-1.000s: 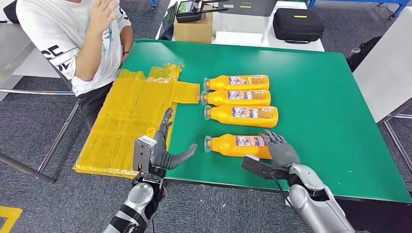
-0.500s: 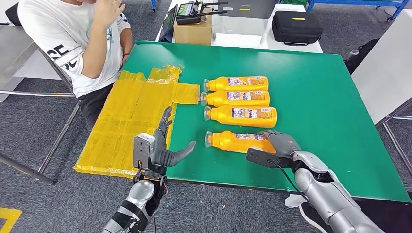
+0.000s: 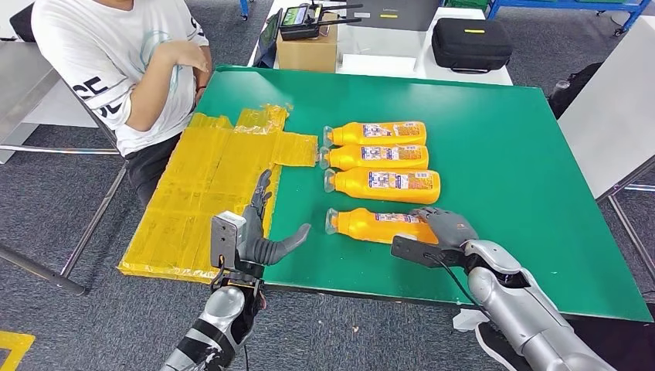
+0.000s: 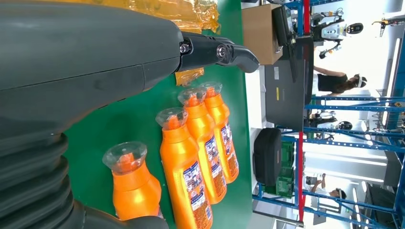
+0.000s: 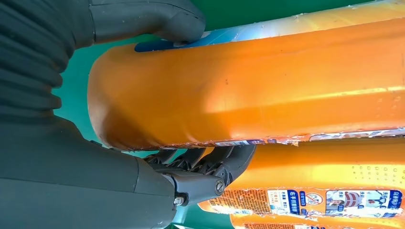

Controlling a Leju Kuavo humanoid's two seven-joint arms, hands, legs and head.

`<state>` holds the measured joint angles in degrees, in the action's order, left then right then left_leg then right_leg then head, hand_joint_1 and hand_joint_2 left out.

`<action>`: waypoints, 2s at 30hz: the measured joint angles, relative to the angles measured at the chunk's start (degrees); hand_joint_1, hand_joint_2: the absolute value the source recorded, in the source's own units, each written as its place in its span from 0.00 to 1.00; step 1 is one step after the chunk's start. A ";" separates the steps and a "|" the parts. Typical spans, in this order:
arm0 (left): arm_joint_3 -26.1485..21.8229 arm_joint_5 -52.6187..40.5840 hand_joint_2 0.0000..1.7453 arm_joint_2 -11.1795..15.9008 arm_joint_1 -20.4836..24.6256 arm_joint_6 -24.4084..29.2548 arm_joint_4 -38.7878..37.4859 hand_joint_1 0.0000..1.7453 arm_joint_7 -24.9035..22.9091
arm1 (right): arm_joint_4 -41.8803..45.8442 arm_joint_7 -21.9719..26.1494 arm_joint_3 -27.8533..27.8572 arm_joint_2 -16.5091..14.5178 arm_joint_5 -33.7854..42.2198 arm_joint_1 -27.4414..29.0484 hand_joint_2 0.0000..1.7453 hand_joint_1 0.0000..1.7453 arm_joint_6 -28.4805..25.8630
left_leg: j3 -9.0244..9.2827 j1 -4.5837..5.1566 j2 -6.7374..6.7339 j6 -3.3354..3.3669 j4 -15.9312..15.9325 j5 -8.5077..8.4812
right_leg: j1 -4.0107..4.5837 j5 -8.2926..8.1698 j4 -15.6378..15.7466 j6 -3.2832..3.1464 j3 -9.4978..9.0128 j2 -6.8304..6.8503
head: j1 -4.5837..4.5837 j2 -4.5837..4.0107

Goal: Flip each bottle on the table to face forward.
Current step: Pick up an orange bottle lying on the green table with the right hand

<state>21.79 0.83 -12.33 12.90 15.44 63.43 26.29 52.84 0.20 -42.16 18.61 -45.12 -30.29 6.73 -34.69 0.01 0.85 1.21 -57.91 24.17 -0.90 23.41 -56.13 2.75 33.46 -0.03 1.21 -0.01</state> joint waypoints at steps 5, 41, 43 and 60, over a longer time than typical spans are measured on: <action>-0.01 0.04 1.00 0.00 0.15 0.00 -0.23 0.00 0.00 | -0.46 0.16 -0.51 0.11 0.34 -0.40 1.00 1.00 0.02 | 0.03 0.00 0.00 0.00 0.00 0.00 | 0.00 0.00 0.00 0.00 -0.03 0.00 | 0.01 0.01; -2.16 2.42 1.00 0.81 1.63 -1.36 -0.33 0.00 -2.93 | 29.58 10.43 19.19 -20.05 14.37 24.51 1.00 1.00 -32.34 | -0.81 -0.01 0.09 -0.03 0.02 -0.03 | -0.01 0.03 -0.07 -0.02 0.74 0.06 | 0.00 0.00; -1.60 3.96 1.00 0.81 2.84 -4.10 -1.22 0.00 -4.39 | 28.57 11.85 18.90 -20.62 14.11 23.18 1.00 1.00 -32.94 | -0.81 -0.01 0.09 -0.02 0.02 -0.03 | -0.01 0.02 -0.07 -0.02 0.74 0.06 | -0.01 0.00; 3.08 13.63 1.00 0.86 13.28 -15.73 -4.87 0.00 -14.10 | 10.21 12.27 10.46 -22.33 -2.46 10.58 1.00 1.00 -42.83 | -0.86 0.00 0.11 0.02 0.00 -0.10 | -0.02 -0.02 -0.10 0.02 0.77 0.07 | 0.01 0.01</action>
<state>24.87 14.46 -11.47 26.18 -0.29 58.56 12.20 63.05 12.47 -31.69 -3.73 -47.58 -19.71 -36.10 -35.55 0.01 0.96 1.23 -57.90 24.08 -0.92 23.39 -56.24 2.77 34.23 0.03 1.21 0.00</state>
